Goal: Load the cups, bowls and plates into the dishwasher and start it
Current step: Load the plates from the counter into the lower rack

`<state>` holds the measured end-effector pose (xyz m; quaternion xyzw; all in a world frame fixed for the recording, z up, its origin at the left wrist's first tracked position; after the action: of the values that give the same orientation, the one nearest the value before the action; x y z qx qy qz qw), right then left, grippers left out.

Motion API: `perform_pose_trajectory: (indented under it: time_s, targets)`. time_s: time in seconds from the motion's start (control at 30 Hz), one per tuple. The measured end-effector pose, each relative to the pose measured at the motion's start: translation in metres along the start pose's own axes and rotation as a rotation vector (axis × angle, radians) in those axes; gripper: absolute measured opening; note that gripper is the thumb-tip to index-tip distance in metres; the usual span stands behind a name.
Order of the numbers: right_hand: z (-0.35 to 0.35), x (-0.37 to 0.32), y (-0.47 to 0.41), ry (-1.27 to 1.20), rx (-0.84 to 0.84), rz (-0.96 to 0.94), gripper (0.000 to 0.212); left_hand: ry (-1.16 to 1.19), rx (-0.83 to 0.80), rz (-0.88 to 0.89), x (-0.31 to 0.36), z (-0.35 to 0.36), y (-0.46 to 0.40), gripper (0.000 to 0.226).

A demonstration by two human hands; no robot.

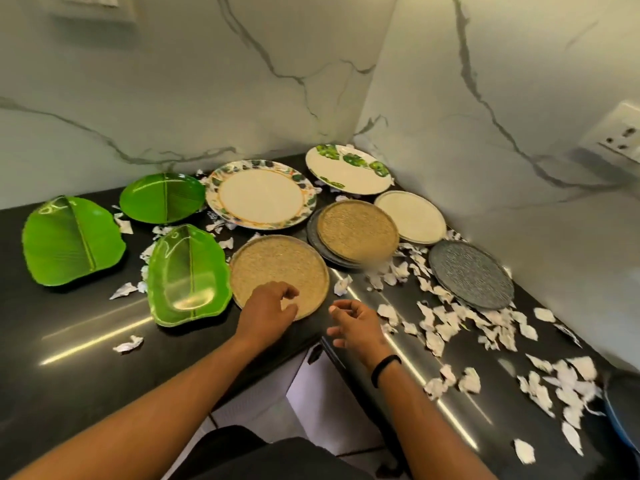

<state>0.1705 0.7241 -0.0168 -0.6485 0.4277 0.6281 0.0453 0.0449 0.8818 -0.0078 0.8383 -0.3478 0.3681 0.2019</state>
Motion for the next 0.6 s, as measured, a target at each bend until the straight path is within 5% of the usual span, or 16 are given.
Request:
perform_pose_trajectory:
  time_s: [0.1, 0.17, 0.47, 0.6]
  targets:
    - [0.02, 0.004, -0.021, -0.048, -0.025, 0.057, 0.011, -0.351, -0.149, 0.071, -0.011, 0.023, 0.01, 0.051]
    - [0.025, 0.013, -0.032, 0.01, 0.014, 0.098, 0.018, -0.461, -0.171, 0.127, -0.009, 0.035, 0.02, 0.048]
    - [0.008, 0.027, -0.027, 0.257, 0.172, 0.115, 0.019, -0.213, -0.021, 0.359, -0.004, 0.054, 0.05, 0.02]
    - [0.005, 0.035, -0.028, 0.011, 0.182, 0.158, 0.011, -0.155, 0.049, 0.446, 0.008, 0.044, 0.051, 0.023]
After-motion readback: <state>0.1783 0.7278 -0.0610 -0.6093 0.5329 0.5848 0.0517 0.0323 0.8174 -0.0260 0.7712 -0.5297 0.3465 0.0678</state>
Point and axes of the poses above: each hand's wrist, its own y-axis away from the middle knuckle, its own z-axis out of the palm, x = y × z, the point moved 10 cm from there along -y, towards the middle knuckle, and after that the axes turned 5 degrees about -x, right-handed, at the moved point
